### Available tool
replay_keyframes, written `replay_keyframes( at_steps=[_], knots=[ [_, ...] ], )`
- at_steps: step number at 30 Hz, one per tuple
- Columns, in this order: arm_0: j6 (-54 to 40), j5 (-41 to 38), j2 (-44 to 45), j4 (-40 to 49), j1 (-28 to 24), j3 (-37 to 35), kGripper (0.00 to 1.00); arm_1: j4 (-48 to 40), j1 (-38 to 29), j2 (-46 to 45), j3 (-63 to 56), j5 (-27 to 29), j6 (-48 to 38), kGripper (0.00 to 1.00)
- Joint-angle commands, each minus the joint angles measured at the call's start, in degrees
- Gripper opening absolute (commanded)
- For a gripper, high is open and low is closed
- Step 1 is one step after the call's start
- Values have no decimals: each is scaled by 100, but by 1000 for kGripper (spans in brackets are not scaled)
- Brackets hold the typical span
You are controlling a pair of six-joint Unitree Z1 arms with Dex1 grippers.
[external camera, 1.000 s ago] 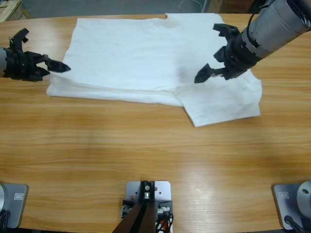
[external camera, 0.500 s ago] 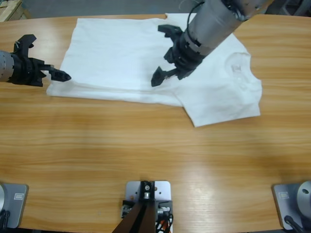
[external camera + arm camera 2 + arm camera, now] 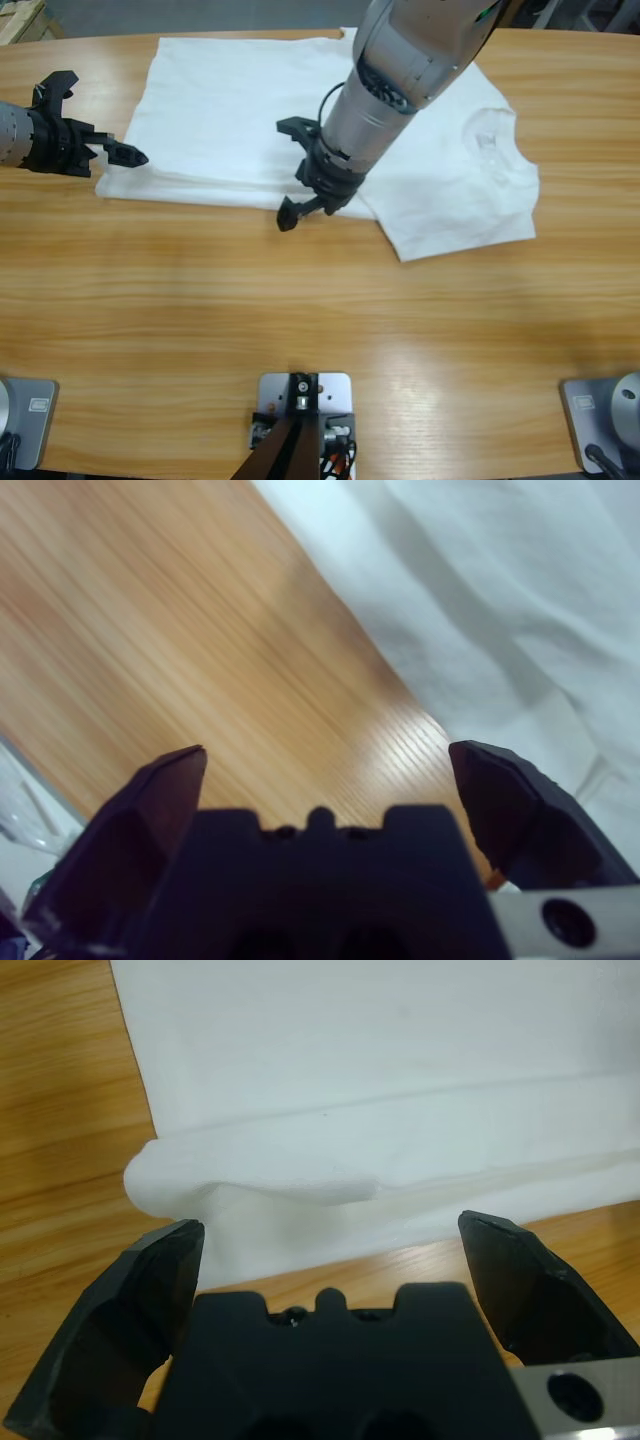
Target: Fold clothes
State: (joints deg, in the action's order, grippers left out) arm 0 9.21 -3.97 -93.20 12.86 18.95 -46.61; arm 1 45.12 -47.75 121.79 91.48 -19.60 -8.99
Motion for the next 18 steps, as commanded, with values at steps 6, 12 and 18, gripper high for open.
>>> replay_keyframes(
  at_steps=[6,12,18],
  knots=[
    [-77,105,-322,33,38,-15,1000,197,-76,577,375,-141,135,1000],
    [-77,109,-341,24,38,-16,1000,261,-50,732,436,-150,231,1000],
    [-79,109,-367,24,38,-15,1000,341,62,794,585,-132,328,1000]
  ],
)
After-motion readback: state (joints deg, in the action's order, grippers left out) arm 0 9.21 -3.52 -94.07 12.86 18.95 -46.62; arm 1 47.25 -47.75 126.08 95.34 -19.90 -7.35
